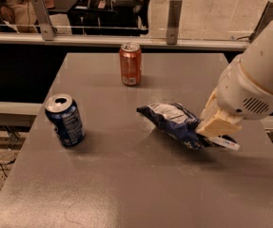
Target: Pick blue chip bag
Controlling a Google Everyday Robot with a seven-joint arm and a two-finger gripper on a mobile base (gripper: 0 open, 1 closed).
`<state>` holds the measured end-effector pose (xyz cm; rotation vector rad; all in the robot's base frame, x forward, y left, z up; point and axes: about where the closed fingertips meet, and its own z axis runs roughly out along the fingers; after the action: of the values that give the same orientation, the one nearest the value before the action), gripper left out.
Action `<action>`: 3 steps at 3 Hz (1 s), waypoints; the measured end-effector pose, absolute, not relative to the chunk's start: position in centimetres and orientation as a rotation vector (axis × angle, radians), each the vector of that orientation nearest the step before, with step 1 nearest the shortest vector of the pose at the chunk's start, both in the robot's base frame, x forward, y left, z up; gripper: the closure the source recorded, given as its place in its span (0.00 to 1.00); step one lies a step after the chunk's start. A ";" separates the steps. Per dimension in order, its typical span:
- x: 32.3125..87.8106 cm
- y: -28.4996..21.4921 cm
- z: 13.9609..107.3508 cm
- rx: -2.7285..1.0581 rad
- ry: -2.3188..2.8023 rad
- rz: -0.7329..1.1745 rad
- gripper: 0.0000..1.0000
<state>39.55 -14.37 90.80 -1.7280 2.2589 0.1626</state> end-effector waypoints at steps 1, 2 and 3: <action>39.3 -14.9 94.7 -1.709 2.199 0.248 1.00; 38.3 -14.5 97.3 -1.725 2.129 0.296 1.00; 37.2 -13.2 101.3 -1.763 2.023 0.312 1.00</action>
Offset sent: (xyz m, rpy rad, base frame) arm -0.0260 0.0009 0.0934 0.1921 -0.0185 0.1139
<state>37.23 -13.19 101.26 -1.7632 2.0229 0.3119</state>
